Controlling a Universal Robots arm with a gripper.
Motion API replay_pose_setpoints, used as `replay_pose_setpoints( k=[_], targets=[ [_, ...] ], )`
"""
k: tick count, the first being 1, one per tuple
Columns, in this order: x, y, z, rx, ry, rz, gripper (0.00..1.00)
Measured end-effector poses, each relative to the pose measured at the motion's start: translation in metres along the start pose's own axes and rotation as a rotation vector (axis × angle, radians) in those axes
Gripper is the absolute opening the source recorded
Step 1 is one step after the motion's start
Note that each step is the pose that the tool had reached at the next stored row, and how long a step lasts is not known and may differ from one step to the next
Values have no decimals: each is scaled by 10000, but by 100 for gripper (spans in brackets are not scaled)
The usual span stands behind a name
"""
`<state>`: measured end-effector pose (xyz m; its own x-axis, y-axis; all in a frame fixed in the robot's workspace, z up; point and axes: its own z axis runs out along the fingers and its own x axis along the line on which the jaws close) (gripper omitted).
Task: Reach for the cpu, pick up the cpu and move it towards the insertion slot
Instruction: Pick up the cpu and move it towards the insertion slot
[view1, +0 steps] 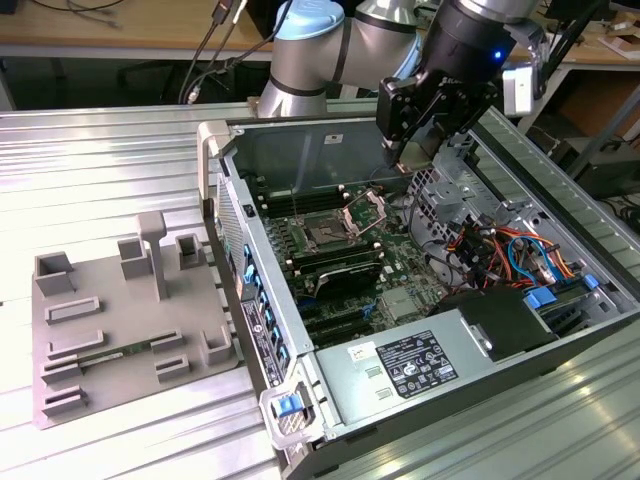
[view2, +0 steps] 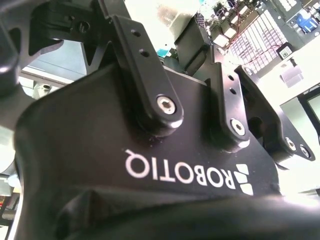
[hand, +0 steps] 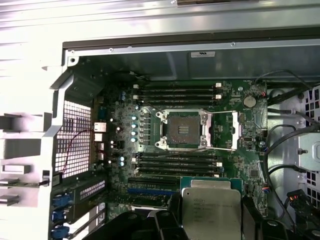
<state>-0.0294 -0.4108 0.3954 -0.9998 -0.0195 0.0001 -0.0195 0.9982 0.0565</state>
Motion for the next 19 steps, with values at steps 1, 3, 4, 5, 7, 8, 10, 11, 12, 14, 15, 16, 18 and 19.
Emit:
replay_pose_setpoints(
  k=[1, 3, 4, 5, 7, 8, 10, 11, 12, 14, 15, 16, 18, 19],
  targets=[
    [0, 0, 3, 0, 0, 0, 55],
    [0, -1, 11, 0, 0, 0, 55],
    [0, -1, 14, 0, 0, 0, 55],
    [0, -1, 17, 0, 0, 0, 55],
    [0, -2, 28, 0, 0, 0, 55],
    [0, -2, 30, 0, 0, 0, 55],
    [0, -2, 36, 0, 1, -1, 55],
    [0, -2, 44, -1, 0, 0, 55],
    [0, -3, 49, -1, 0, 0, 55],
    [0, -3, 60, 0, 0, 0, 55],
    [0, -4, 65, 0, 0, 0, 55],
    [0, -4, 69, 0, 0, 0, 55],
    [0, -4, 75, 0, 0, 0, 55],
    [0, -4, 78, 0, 0, -1, 55]
  ],
)
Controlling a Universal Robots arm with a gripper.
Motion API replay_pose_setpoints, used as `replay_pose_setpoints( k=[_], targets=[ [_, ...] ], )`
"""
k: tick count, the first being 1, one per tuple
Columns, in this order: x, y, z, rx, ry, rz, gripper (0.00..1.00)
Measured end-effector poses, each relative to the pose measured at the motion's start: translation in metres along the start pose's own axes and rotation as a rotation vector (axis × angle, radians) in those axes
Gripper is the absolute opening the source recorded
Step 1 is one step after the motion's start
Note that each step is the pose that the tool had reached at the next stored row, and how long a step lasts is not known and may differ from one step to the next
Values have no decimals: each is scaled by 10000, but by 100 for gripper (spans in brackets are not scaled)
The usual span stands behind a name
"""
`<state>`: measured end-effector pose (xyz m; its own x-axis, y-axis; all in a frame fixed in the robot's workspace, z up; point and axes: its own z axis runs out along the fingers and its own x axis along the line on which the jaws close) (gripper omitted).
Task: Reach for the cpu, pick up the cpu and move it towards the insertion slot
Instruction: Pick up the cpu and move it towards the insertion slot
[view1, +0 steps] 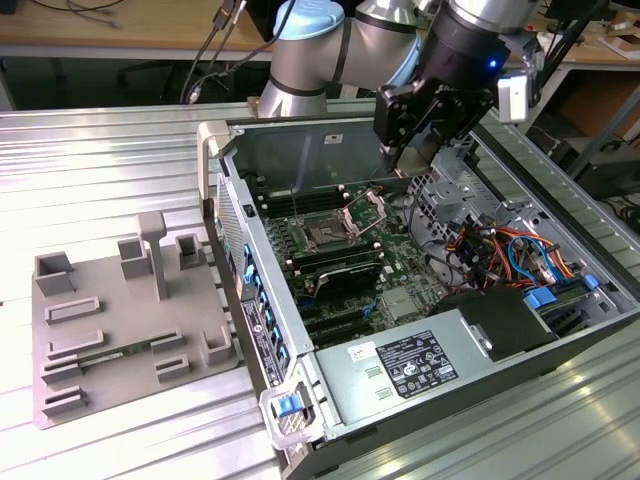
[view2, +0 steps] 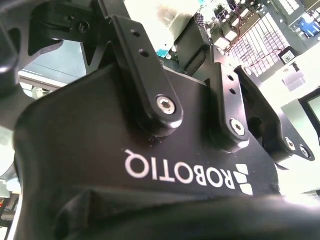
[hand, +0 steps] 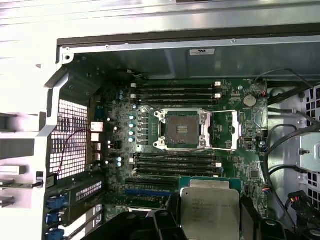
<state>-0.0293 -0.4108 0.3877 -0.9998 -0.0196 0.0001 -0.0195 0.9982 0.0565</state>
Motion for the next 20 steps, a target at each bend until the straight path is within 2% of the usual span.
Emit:
replay_pose_setpoints(
  k=[20],
  targets=[
    [0, -4, 68, 0, 0, 0, 55]
  ],
)
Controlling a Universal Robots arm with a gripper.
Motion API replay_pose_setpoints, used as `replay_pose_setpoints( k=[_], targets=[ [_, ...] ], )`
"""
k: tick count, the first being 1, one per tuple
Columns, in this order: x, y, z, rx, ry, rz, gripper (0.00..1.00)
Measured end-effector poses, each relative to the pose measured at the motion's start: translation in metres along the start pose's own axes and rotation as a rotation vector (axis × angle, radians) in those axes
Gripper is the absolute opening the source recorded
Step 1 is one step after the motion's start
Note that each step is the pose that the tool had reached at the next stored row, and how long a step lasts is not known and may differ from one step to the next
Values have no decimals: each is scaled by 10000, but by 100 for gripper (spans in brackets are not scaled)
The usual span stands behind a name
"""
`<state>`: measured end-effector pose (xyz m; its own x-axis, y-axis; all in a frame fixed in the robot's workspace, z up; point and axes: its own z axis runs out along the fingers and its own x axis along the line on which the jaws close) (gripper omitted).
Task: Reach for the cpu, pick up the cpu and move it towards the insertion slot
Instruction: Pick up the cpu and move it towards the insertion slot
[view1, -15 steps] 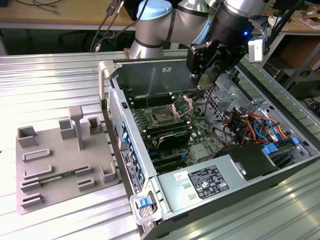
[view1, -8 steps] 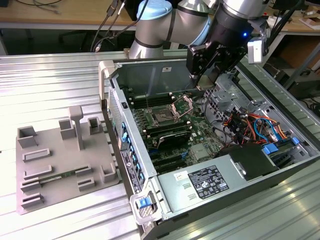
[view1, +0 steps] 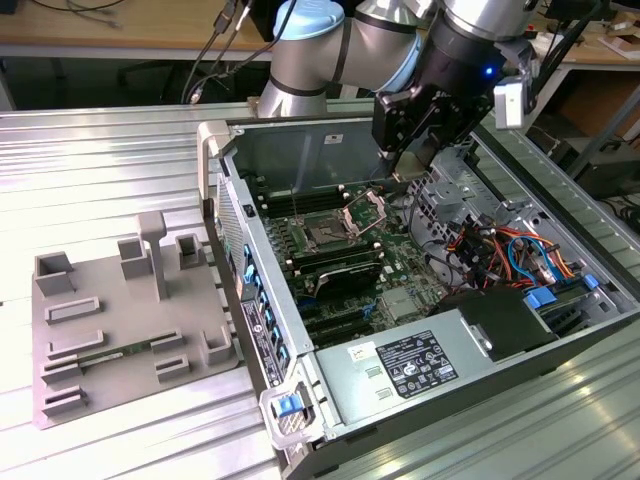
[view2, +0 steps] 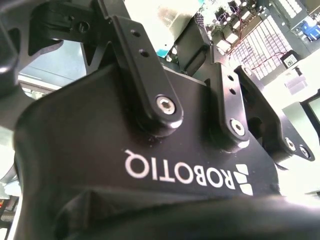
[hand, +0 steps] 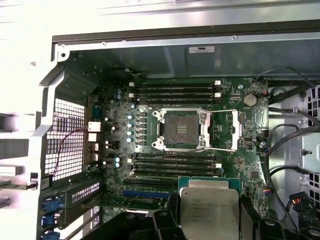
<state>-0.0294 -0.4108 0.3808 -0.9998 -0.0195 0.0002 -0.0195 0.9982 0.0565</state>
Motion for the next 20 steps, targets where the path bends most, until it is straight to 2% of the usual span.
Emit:
replay_pose_setpoints(
  k=[20],
  targets=[
    [0, -4, 63, 0, 0, 0, 55]
  ],
)
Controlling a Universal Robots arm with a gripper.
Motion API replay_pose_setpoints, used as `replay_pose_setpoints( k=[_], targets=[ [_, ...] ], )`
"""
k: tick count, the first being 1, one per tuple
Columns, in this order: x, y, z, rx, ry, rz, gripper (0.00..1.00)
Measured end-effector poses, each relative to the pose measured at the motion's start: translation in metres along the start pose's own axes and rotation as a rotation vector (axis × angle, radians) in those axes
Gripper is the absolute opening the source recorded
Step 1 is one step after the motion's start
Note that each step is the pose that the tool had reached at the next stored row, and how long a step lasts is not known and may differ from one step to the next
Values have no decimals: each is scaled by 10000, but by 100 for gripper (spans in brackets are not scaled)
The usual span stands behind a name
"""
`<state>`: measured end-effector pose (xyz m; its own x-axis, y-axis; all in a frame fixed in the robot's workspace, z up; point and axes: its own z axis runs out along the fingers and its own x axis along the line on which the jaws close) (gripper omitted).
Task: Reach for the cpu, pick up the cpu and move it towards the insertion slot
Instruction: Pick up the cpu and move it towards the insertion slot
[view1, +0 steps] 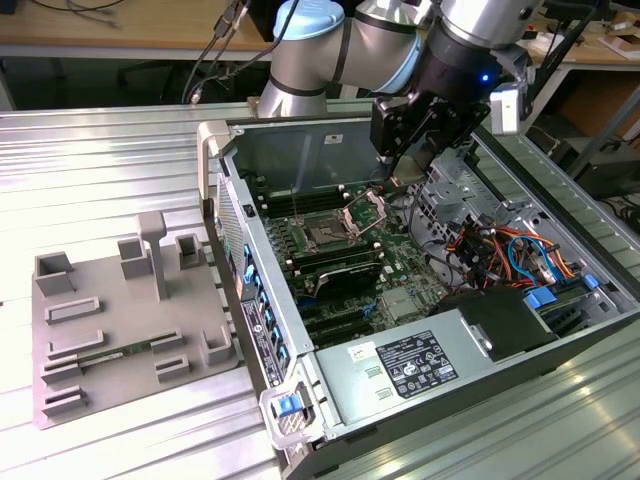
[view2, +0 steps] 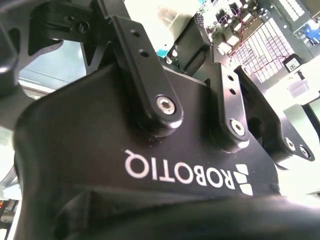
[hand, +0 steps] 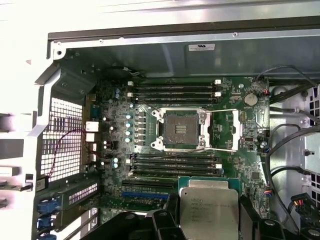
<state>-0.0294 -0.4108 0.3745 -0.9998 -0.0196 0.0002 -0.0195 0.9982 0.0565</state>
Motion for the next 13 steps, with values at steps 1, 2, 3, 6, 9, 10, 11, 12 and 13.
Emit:
replay_pose_setpoints(
  k=[1, 2, 3, 6, 9, 10, 11, 12, 13],
  targets=[
    [0, 0, 3, 0, 0, 0, 55],
    [0, 0, 5, 0, 0, 0, 55],
    [0, 0, 8, -1, 0, 0, 55],
    [0, -1, 18, -1, -1, 0, 55],
    [0, -1, 26, 0, 0, 1, 55],
    [0, -2, 29, 0, -1, 0, 55],
    [0, -2, 32, -1, 0, 0, 55],
    [0, -2, 37, -1, -1, 0, 55],
    [0, -2, 40, -1, 0, 0, 55]
  ],
)
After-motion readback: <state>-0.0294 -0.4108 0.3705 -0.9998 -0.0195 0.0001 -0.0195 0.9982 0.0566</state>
